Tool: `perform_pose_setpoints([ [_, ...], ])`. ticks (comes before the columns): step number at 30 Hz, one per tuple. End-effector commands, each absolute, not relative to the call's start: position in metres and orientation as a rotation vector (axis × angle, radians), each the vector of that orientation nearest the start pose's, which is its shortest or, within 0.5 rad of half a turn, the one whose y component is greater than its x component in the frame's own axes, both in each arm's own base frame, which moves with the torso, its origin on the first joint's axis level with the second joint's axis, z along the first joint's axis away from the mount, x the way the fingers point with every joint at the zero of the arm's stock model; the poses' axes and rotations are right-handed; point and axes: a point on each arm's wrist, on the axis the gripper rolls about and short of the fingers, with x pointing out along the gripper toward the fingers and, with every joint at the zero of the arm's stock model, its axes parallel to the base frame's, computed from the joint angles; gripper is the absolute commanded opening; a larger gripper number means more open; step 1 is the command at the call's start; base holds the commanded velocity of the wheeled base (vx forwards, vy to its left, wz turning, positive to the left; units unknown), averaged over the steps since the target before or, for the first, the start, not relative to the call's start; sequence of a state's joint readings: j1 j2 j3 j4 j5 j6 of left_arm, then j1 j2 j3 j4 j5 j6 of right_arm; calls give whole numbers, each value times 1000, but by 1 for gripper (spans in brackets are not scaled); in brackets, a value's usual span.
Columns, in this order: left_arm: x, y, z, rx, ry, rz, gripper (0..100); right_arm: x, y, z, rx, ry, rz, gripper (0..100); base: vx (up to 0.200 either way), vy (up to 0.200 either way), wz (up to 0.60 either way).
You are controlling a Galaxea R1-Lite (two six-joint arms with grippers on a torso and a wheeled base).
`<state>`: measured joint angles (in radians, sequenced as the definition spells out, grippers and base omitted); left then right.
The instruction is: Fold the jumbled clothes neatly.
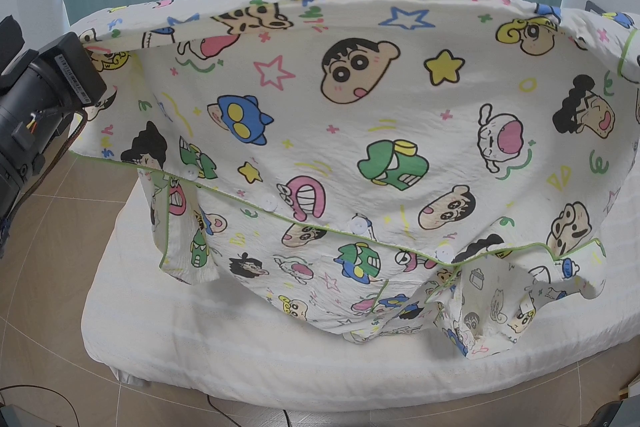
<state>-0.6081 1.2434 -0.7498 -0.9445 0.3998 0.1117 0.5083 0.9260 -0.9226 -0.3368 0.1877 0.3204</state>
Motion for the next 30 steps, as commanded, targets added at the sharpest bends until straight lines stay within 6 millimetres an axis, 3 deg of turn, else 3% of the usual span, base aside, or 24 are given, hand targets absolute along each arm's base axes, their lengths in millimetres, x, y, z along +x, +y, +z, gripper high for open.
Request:
perform_pose_setpoints([
  [1, 157, -99, 311, -108, -403, -183, 0, 78, 48, 347, 357, -217, 743, 0, 0, -200, 0],
  [30, 158, -100, 310, -100, -396, -181, 0, 80, 50, 344, 354, -204, 754, 0, 0, -200, 0],
])
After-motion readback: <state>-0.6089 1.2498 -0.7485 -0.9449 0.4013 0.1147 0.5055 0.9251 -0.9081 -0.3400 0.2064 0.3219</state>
